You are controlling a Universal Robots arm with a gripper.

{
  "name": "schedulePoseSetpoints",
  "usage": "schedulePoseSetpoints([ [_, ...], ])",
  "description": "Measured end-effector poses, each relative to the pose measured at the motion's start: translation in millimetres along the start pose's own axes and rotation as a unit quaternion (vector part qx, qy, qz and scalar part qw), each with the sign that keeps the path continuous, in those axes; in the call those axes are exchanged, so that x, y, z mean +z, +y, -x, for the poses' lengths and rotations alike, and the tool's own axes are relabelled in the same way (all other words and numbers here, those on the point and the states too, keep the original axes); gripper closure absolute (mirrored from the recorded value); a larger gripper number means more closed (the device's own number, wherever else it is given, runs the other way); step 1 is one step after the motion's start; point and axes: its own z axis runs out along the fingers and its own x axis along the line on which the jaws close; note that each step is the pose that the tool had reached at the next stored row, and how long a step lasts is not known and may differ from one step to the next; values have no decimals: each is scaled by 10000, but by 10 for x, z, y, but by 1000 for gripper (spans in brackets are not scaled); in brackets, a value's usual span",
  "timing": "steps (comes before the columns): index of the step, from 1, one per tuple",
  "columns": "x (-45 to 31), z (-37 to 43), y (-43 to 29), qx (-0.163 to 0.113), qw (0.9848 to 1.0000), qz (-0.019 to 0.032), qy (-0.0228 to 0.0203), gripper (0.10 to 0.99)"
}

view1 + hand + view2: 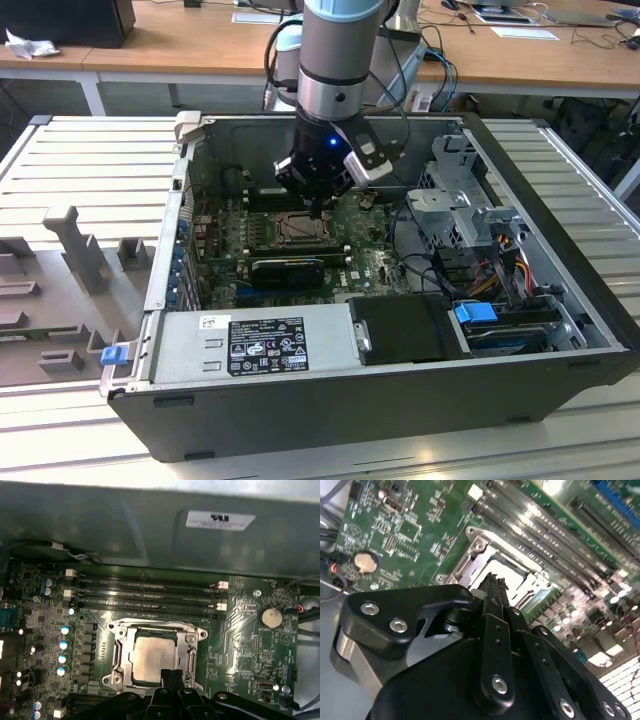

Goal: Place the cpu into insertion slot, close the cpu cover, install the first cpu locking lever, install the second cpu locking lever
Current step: 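Install the second cpu locking lever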

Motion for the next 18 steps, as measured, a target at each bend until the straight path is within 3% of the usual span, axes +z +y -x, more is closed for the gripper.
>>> schedulePoseSetpoints([
  [4, 23, -5, -70, 0, 10000, 0, 1, 980],
  [8, 29, -22, -272, -1, 10000, 30, 2, 980],
  [10, 28, -30, -298, -5, 9999, 110, -5, 980],
  [12, 28, -60, -318, -9, 9996, 271, -18, 980],
  [13, 28, -76, -336, -10, 9995, 303, -20, 980],
  [15, 30, -117, -370, -11, 9995, 307, -20, 980],
  [18, 47, -287, -380, -12, 9995, 307, -20, 980],
])
